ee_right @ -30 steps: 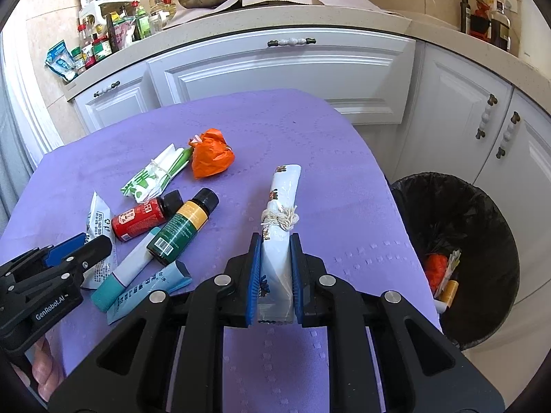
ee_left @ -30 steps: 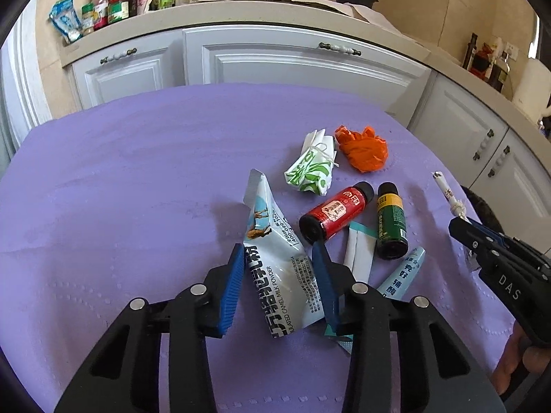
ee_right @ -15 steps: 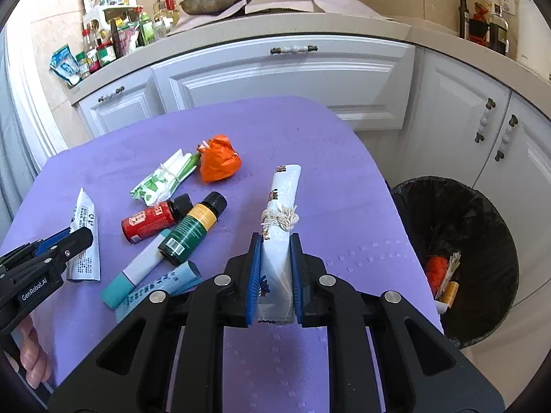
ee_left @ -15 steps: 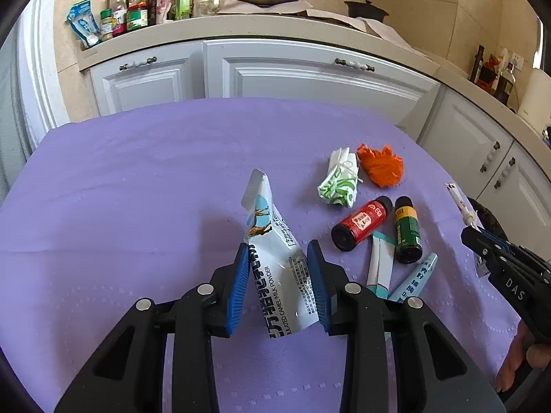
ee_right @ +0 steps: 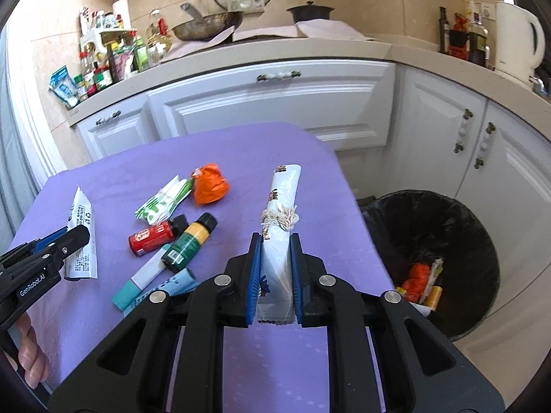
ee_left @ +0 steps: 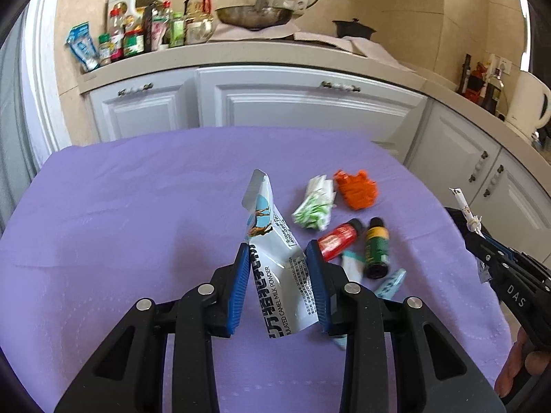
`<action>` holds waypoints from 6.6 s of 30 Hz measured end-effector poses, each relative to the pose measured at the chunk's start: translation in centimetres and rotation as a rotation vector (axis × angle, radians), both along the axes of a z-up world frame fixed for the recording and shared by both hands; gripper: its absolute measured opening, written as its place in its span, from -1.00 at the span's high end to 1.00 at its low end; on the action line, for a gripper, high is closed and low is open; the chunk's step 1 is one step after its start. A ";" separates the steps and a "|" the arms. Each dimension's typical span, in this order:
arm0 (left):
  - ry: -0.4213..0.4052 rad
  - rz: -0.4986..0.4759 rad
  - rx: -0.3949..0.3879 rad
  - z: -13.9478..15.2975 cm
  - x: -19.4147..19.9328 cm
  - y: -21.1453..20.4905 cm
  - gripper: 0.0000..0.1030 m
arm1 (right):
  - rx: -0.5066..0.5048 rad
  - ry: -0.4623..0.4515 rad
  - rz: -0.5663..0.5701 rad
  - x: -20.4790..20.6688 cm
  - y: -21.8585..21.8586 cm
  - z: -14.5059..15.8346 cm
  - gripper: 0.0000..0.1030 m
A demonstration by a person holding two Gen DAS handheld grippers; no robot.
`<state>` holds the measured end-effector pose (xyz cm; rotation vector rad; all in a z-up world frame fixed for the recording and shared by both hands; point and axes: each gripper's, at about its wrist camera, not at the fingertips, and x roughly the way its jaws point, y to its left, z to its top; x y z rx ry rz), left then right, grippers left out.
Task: Collect trash
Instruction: 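Carry both items over the black bin and open both tools, then withdraw both open tools from the bin back over the table, then grasp the light-blue tube with the right tool while the left tool grasps the teal-capped tube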
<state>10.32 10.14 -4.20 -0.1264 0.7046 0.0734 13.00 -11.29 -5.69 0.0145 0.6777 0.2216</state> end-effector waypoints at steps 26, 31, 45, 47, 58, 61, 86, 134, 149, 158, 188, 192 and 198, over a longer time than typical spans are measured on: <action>-0.115 -0.334 0.040 3.4 3.5 -16.3 0.33 | -0.036 -0.119 -0.299 -0.9 -13.2 2.4 0.69; -0.113 -0.367 0.048 3.1 4.9 -19.1 0.33 | -0.037 -0.123 -0.332 -0.5 -15.1 2.0 0.69; -0.089 -0.392 0.102 1.3 8.3 -23.6 0.33 | -0.033 -0.119 -0.372 1.8 -18.7 0.7 0.69; -0.081 -0.395 0.106 1.0 8.8 -24.0 0.33 | -0.030 -0.115 -0.375 2.1 -19.0 0.5 0.69; -0.063 -0.410 0.122 -0.2 10.7 -26.1 0.33 | -0.025 -0.089 -0.393 4.1 -20.4 -1.0 0.69; -0.063 -0.415 0.126 -0.3 10.9 -26.4 0.32 | -0.022 -0.081 -0.398 4.7 -20.7 -1.5 0.69; -0.065 -0.378 0.097 1.1 9.0 -23.2 -0.19 | 0.009 -0.062 -0.396 3.5 -18.9 -1.1 0.30; 0.031 0.105 0.140 -1.4 -3.6 8.9 -0.20 | -0.078 0.124 0.062 -1.6 9.3 -3.1 0.27; 0.036 0.060 0.113 -2.0 -2.7 8.3 -0.20 | -0.032 0.206 0.084 -1.2 9.7 -4.2 0.15; 0.036 0.059 0.110 -1.9 -2.7 8.4 -0.23 | -0.015 0.209 0.096 -1.3 9.5 -4.2 0.65; 0.044 -0.006 0.101 -1.9 -2.1 4.3 -0.23 | -0.052 0.149 0.039 -1.4 5.0 -3.5 0.77; 0.044 -0.035 0.093 -1.9 -2.0 2.7 -0.23 | -0.055 0.125 0.015 -1.2 3.3 -3.1 0.77; 0.049 -0.085 0.087 -2.0 -1.6 -0.5 -0.23 | -0.053 0.103 -0.018 -0.8 0.7 -2.8 0.77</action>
